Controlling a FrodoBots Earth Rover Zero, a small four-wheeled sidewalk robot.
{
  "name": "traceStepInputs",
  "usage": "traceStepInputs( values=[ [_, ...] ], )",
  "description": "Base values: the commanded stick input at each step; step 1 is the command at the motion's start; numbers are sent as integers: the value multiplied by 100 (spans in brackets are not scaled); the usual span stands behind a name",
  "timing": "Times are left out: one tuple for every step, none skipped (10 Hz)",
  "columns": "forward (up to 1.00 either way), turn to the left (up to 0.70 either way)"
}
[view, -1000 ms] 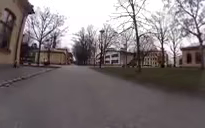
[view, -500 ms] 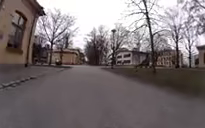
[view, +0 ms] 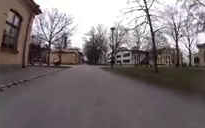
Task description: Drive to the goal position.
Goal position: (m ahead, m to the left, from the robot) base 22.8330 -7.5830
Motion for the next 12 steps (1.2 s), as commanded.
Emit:
traceStepInputs(
  values=[
    [70,0],
    [70,0],
    [70,0],
    [70,0],
    [70,0],
    [70,0],
    [70,1],
    [70,35],
    [70,35],
    [70,35],
    [70,35],
    [70,35]
  ],
)
